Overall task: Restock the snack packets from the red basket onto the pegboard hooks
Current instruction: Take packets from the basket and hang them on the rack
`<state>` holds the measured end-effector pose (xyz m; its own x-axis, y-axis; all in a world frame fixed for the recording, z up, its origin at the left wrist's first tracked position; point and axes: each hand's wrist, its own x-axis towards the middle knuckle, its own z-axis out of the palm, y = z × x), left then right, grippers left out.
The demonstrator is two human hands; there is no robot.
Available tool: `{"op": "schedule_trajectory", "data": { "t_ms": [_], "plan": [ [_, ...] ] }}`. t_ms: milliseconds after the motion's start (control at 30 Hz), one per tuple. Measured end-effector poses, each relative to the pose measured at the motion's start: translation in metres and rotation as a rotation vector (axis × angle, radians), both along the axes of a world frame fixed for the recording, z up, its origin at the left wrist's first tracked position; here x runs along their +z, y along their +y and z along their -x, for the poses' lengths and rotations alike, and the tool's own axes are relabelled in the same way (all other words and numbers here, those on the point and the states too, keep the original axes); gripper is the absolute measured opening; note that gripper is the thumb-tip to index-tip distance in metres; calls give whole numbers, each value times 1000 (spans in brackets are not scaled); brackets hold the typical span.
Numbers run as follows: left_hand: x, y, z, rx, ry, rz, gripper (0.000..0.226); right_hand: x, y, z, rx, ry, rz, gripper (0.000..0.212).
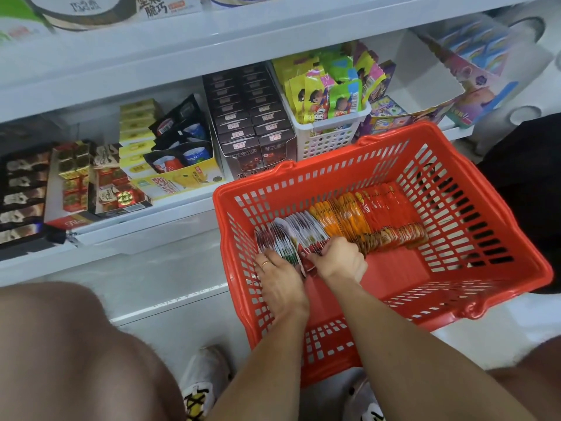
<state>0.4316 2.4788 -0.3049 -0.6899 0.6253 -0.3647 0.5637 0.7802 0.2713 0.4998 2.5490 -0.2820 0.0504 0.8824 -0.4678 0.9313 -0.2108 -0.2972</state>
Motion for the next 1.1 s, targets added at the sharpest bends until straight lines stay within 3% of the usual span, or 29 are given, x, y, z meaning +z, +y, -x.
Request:
{"op": "schedule_trajectory", "data": {
  "t_ms": [267,667,867,1100],
  "plan": [
    [4,0,-1,22,-55,-17,79,-5,3,5,3,-77,-43,33],
    [8,37,0,261,-138,69,131,-10,5,-5,-22,-14,-14,32],
    [3,47,1,326,-165,84,107,-9,4,-7,-36,25,-9,39],
    [3,59,7,309,-147,180,121,-6,6,-11,-13,23,2,28]
  ]
}}
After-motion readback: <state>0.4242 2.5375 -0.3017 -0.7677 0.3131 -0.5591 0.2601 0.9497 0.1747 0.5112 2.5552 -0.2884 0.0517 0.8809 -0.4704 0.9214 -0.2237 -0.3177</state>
